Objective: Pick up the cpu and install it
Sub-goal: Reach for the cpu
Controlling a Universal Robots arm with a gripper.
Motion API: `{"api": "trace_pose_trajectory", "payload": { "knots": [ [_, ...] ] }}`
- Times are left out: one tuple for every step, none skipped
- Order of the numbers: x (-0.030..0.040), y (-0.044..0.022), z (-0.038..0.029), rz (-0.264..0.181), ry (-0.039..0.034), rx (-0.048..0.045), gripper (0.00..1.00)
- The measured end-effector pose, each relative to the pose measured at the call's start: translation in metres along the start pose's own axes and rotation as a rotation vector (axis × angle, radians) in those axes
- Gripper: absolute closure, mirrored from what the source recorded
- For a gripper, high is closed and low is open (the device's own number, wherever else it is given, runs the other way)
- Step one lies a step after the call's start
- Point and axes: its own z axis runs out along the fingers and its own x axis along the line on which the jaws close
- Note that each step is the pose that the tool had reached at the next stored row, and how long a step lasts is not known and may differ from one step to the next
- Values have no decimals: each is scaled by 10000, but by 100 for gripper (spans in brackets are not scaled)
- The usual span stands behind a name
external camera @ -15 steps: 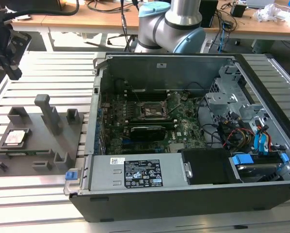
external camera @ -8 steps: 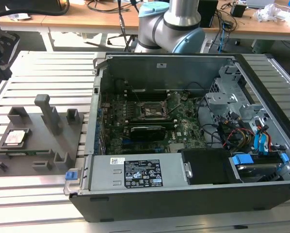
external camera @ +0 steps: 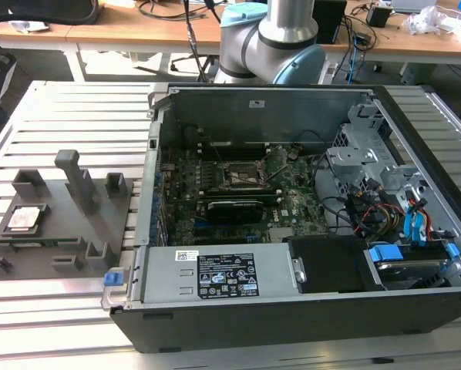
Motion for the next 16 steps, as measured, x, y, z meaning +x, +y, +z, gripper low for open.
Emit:
{"api": "trace_pose_trajectory", "payload": {
  "knots": [
    [27,-2,-1,0,0,0,89],
    [76,-6,-2,1,0,0,89],
    [107,-8,-3,0,1,0,89],
    [135,-10,-4,-1,1,1,89],
    [156,-12,-4,0,-1,0,89],
    [172,-13,-5,-1,0,0,89],
    [198,-15,-5,-1,-1,0,89],
    [224,-17,-7,0,0,0,89],
    [247,-19,-7,0,0,0,89],
    [279,-21,-8,0,0,0,89],
    [294,-22,-9,0,1,1,89],
    [312,-23,-9,0,0,0,89],
    [327,-24,-9,0,0,0,89],
    [343,-25,-9,1,0,0,89],
    [371,-28,-11,0,0,1,89],
    [387,-29,-11,0,0,-1,89]
  ]
}}
